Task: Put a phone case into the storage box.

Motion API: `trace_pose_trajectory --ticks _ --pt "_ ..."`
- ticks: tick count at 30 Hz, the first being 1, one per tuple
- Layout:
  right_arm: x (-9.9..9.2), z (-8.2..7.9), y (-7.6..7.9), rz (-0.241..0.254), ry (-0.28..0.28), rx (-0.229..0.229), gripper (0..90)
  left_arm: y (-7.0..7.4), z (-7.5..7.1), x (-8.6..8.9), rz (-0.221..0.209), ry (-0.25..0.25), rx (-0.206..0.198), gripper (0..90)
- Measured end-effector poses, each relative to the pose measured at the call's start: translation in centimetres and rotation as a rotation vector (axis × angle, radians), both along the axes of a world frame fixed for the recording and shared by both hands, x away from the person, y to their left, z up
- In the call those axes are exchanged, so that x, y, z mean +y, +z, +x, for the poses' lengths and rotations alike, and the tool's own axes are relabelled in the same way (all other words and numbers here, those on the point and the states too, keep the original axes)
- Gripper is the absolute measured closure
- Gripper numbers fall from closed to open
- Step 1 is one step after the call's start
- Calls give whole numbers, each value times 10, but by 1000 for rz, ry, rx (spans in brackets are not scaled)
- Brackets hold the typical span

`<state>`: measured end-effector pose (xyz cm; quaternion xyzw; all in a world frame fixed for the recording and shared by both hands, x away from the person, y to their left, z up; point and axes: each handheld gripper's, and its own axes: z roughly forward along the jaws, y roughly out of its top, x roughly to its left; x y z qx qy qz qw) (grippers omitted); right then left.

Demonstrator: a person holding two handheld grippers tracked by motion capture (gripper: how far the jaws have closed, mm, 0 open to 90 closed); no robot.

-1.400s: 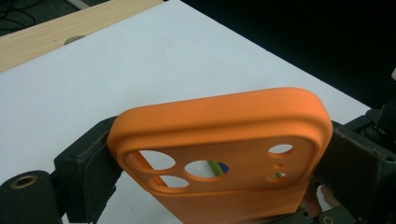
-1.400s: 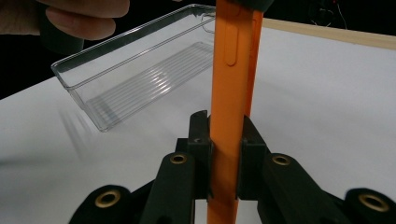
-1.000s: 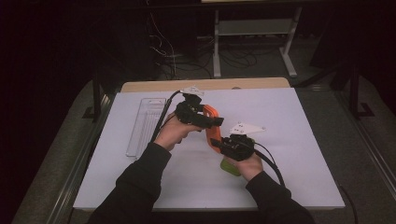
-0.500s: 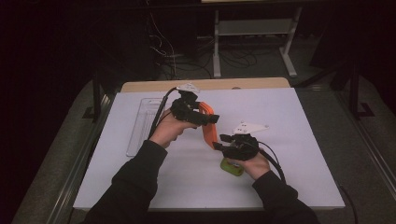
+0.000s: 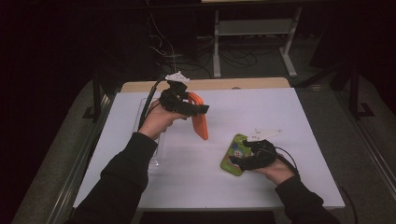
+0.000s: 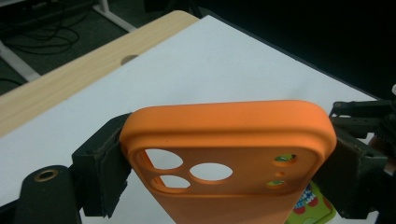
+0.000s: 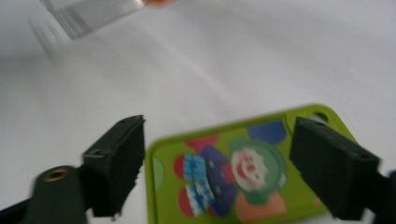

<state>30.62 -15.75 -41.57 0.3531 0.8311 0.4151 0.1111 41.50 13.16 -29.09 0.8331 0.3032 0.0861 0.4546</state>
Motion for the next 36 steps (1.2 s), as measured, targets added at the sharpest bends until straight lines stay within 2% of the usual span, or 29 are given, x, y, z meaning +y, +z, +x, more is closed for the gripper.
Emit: trace_pose_trajectory --ticks 3,6,7,12,14,16,22,24,30,32,36 --pt "-7 -4 -2 -17 -18 6 95 8 2 7 15 12 -13 147" --pt "-14 -7 -6 -39 -21 19 2 14 4 14 21 30 -31 147" --pt "-16 -9 -8 -41 -30 29 0 17 5 17 25 33 -35 147" --pt "-24 -15 -15 -53 -49 23 0 24 7 28 35 76 -48 147" --pt "-26 -17 -17 -65 -50 22 0 27 9 34 61 90 -52 147" --pt "-28 -19 -19 -69 -54 20 0 30 10 39 55 116 -53 147" --pt "-34 -25 -24 -97 -54 25 0 37 17 54 107 172 -84 146" --pt "-35 -25 -25 -101 -54 13 0 38 20 58 116 190 -83 146" --pt "-36 -26 -25 -102 -69 19 0 38 33 72 130 271 -79 146" --pt "-35 -26 -25 -109 -69 20 0 37 39 77 152 301 -71 146" --pt "-35 -26 -24 -105 -62 8 0 35 50 83 169 355 -62 146"
